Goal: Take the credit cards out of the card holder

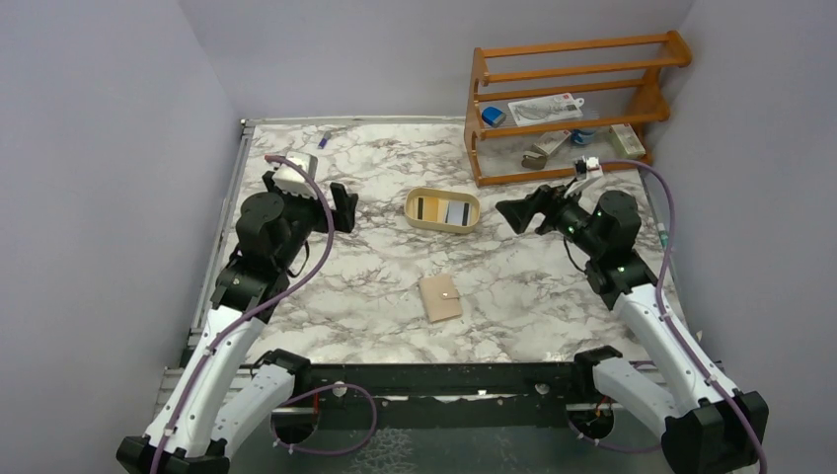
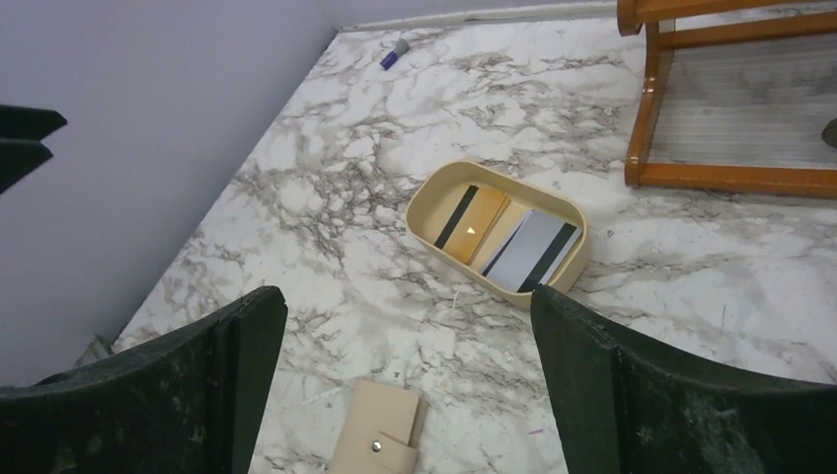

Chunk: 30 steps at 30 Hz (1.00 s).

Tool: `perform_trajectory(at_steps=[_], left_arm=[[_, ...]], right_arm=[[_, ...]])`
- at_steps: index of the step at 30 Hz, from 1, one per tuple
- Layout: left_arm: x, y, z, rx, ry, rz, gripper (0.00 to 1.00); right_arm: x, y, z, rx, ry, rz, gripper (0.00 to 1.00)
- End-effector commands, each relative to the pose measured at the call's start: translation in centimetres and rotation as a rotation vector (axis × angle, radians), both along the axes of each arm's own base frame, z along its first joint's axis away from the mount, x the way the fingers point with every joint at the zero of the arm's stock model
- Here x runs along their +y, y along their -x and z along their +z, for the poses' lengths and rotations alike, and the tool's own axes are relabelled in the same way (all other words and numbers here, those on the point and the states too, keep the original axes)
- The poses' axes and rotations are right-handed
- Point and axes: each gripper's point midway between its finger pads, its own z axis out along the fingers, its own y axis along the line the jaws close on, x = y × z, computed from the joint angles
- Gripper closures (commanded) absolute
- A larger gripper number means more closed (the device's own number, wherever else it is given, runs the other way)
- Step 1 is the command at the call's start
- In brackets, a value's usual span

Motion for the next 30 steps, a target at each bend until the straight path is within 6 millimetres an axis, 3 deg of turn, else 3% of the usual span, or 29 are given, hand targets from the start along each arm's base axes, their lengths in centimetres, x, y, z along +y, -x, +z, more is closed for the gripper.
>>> perform_trajectory(at_steps=[1,6,8,10,13,15,17,19,21,24,27,30], left_arm=[[-2.8,2.6,0.6,0.008,-0.005,-0.212,0.01],[-4.9,3.7,0.2,0.083,0.0,-0.343,0.01],[-5.2,3.1,-0.2,0.122,0.008,-0.344,0.01],[-5.9,2.2,-1.2,0.205,0.027,-0.354,0.01],[-6.5,0.5,-4.2,0.364,0.093,-0.297,0.01],[-5.5,-0.6,-7.3,0.466,0.142,-0.163,0.01],[-5.2,-0.6,-10.4,0.536,0.172,-0.109,0.01],[-5.3,0.0,-12.7,0.58,0.224,-0.083,0.01],[-5.9,0.9,-14.4,0.615,0.306,-0.083,0.01],[-6.7,2.6,-17.5,0.705,0.38,-0.096,0.01],[-6.0,3.8,-18.9,0.73,0.388,-0.064,0.01],[-5.5,4.7,-19.4,0.733,0.395,-0.041,0.01]], right_arm=[[0.4,0.7,-0.2,0.101,-0.109,-0.01,0.0],[2.6,2.0,-1.3,0.104,-0.115,0.159,0.0],[3.7,1.9,-0.4,0.141,-0.068,0.239,0.0],[3.8,1.1,1.1,0.168,-0.008,0.206,0.0],[3.4,0.9,4.1,0.063,-0.01,0.121,0.0],[3.3,1.5,3.9,0.058,-0.019,0.126,0.0],[4.2,2.1,1.5,0.161,0.05,0.168,0.02],[6.5,3.4,-2.3,0.237,0.206,0.169,0.03],[8.9,5.8,-6.1,0.266,0.36,0.165,0.02],[10.4,8.3,-11.0,0.397,0.413,0.221,0.03],[9.5,8.3,-12.8,0.387,0.49,0.216,0.03],[9.6,7.7,-12.6,0.281,0.59,0.296,0.0]])
